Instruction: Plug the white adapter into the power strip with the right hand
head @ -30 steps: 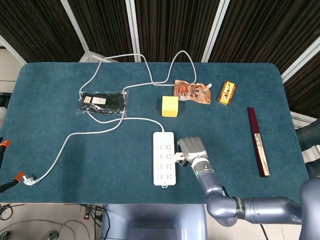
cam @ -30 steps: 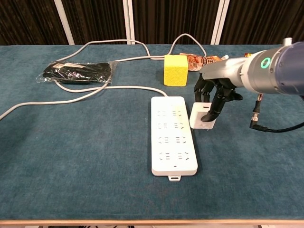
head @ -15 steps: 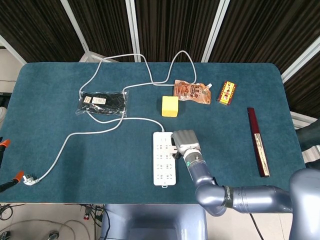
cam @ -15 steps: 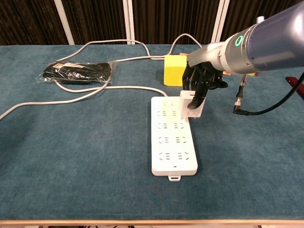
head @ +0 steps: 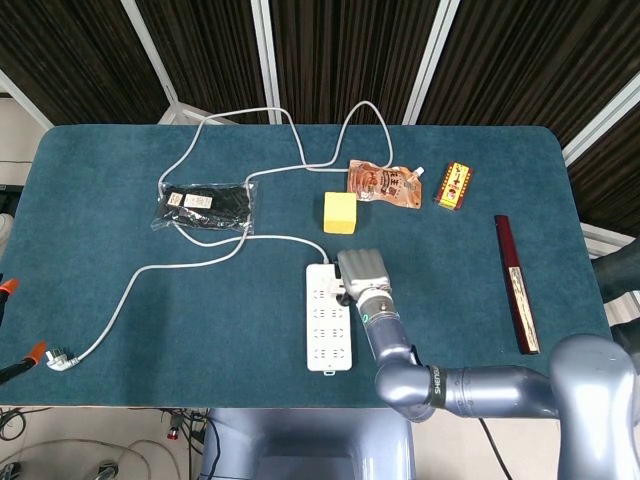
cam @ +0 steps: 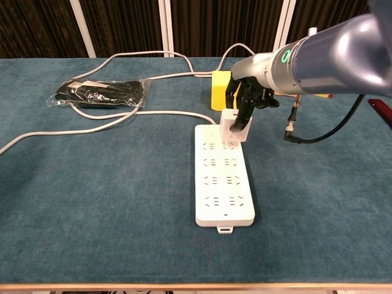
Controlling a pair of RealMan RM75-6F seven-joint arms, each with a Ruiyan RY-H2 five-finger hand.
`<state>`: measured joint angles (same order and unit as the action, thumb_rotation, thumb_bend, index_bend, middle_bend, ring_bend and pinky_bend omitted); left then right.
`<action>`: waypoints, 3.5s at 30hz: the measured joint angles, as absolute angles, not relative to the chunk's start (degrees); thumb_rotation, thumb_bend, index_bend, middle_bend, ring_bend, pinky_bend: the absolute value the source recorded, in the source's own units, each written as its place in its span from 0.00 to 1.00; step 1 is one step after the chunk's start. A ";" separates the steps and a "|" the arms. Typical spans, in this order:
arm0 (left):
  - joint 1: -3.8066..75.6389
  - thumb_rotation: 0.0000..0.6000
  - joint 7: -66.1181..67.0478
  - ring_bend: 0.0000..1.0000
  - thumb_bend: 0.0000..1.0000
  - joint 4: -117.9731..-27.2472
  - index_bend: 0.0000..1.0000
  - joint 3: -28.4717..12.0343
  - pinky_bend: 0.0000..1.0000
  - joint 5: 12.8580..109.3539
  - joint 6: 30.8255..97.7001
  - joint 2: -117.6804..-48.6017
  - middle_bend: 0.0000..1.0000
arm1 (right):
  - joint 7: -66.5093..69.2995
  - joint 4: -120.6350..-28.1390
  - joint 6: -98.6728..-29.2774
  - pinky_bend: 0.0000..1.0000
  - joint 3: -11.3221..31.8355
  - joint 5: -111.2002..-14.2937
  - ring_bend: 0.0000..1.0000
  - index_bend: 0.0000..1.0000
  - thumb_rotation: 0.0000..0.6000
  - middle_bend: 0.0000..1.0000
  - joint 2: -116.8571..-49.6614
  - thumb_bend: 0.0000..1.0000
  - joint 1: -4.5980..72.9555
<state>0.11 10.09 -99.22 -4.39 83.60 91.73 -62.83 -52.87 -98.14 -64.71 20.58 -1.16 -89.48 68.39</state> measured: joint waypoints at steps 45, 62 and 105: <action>0.24 1.00 10.56 0.00 0.17 -99.04 0.11 -4.46 0.00 83.45 91.71 -63.07 0.04 | -54.16 -95.43 -62.45 0.83 18.39 1.69 0.86 0.79 1.00 0.65 -89.53 0.67 71.12; 0.27 1.00 10.20 0.00 0.17 -98.95 0.11 -4.56 0.00 83.22 91.60 -62.96 0.04 | -54.31 -94.92 -62.64 0.83 17.79 1.96 0.86 0.79 1.00 0.65 -90.35 0.67 71.84; 0.32 1.00 10.44 0.00 0.17 -98.90 0.11 -4.52 0.00 83.37 91.67 -63.05 0.04 | -55.71 -94.25 -62.96 0.83 17.14 2.43 0.86 0.81 1.00 0.66 -90.43 0.67 72.50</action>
<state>0.32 10.44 -98.90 -4.52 83.37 91.67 -63.05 -55.71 -94.25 -62.96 17.14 2.43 -90.43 72.50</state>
